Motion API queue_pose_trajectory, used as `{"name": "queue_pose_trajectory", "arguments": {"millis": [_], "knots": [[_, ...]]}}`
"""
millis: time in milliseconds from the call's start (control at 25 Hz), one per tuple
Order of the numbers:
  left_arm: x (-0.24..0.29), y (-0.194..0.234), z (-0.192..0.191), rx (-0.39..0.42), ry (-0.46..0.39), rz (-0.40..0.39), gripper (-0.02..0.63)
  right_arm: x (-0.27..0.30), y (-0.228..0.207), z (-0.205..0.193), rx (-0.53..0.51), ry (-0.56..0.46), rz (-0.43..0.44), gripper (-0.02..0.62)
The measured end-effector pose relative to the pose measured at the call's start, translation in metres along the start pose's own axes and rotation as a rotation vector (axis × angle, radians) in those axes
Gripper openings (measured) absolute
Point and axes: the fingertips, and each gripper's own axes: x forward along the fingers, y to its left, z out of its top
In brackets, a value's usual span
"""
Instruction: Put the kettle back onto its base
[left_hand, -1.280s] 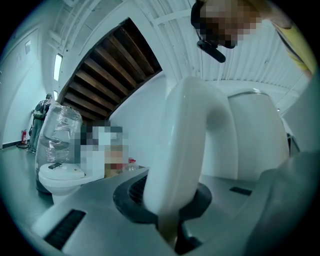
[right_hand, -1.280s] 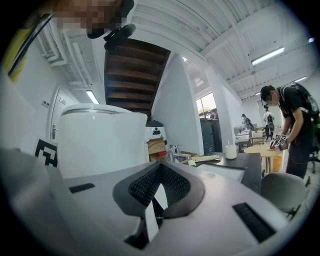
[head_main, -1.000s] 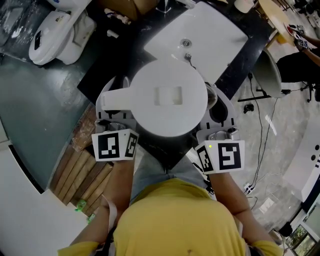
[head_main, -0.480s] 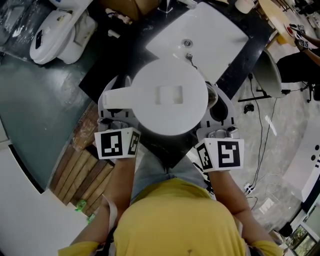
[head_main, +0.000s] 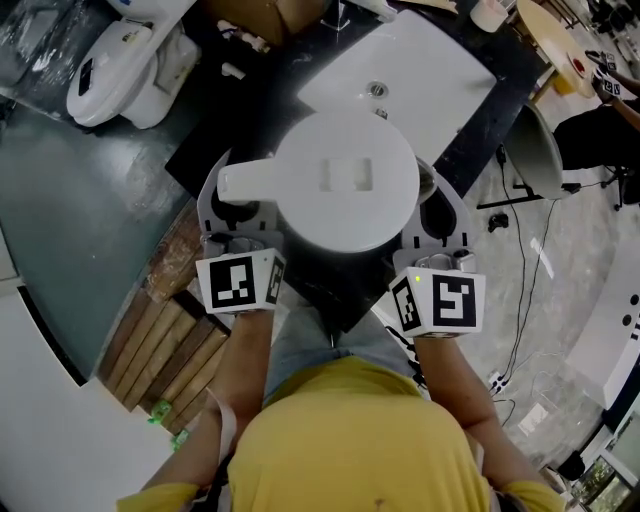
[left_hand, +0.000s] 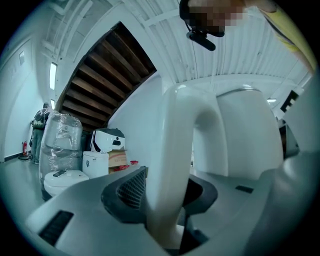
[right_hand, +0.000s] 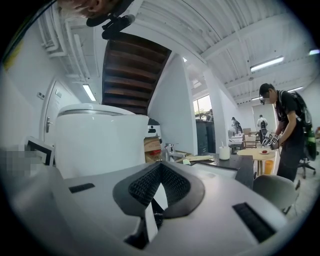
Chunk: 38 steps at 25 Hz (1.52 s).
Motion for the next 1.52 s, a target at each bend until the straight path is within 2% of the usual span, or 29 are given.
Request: {"name": "queue_pose_trajectory", "arguments": {"millis": [160,840,1120,1520], "knots": [[-0.008,0.001,-0.004,0.002,0.032,0.009,0.178,-0.002,0.002,0.001,-0.004,-0.005,-0.002,0.015],[-0.06,-0.011,-0.008,-0.017,0.122,0.048,0.213,-0.04,0.006,0.002,-0.005,-0.024,-0.025,0.015],[-0.086,-0.031,0.017,0.01,0.076,0.011,0.21,-0.066,0.011,0.006,-0.001,-0.046,-0.02,0.015],[-0.115,-0.053,0.048,-0.01,0.036,-0.056,0.085,-0.093,0.035,0.016,-0.004,-0.079,0.01,0.015]]}}
